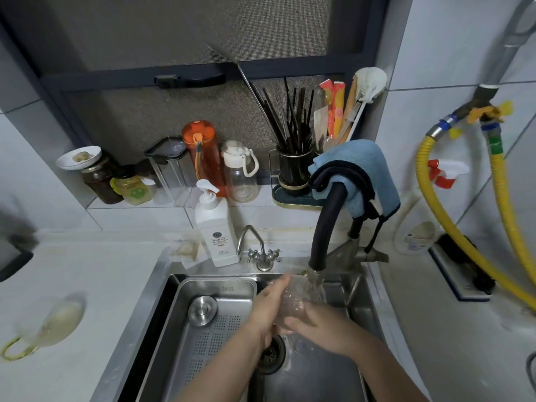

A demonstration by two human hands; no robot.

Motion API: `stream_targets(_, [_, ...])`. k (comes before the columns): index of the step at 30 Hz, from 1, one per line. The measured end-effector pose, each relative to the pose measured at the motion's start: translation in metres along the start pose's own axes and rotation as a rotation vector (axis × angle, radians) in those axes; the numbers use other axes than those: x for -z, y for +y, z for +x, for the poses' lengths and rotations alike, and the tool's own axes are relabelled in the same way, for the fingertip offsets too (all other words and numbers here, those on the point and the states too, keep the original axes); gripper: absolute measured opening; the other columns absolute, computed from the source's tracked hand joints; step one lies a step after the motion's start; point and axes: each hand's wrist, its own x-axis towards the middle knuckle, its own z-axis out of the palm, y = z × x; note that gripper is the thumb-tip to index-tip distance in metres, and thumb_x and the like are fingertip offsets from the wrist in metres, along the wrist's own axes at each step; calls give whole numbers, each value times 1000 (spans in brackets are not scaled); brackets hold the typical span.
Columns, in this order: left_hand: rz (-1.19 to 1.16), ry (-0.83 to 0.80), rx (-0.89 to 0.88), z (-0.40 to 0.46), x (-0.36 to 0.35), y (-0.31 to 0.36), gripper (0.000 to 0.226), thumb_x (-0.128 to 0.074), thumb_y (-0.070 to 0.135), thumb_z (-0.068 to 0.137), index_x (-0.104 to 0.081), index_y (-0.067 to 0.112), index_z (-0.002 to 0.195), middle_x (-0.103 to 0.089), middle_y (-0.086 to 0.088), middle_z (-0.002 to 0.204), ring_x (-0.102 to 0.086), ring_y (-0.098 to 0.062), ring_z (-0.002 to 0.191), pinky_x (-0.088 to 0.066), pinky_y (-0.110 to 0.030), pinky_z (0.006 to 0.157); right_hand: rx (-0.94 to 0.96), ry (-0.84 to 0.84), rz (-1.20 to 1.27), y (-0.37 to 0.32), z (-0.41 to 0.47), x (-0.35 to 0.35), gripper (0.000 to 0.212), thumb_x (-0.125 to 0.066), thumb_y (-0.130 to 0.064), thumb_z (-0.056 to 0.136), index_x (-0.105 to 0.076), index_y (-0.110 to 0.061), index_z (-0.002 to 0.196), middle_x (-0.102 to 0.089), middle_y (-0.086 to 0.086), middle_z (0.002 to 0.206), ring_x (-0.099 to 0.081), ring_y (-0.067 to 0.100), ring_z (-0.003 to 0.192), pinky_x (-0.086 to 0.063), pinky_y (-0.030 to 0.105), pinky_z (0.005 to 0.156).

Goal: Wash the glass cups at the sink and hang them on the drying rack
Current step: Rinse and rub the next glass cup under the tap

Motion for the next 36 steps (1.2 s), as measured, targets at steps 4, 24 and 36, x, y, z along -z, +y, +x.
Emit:
stream_targets(4, [-23,7,-5,-3,-5,1,45,-60,56,84,-65,14,100,-70,-5,82,-68,-21,75,-55,-31,65,60,-47,319,-7,3,2,72,-57,-27,93,-12,-34,149,-28,-24,145,-28,-11,133,-25,14,109])
stream_targets(24, [12,-129,-81,2,7,-16,78,-66,70,71,-41,41,139,-64,5,128,-63,-18,114,-52,-35,83,-33,246,471,18,-11,-9,14,-53,-25,97,-62,-26,107,-73,-12,101,-67,-1,97,-51,28,95])
stream_targets(36, [6,-119,-127,-5,-21,-15,69,-70,44,83,-37,34,143,-73,5,109,-70,-10,97,-51,-27,81,-84,406,583,20,-18,7,16,-51,-20,98,-67,-22,99,-73,0,93,-70,14,89,-53,21,79])
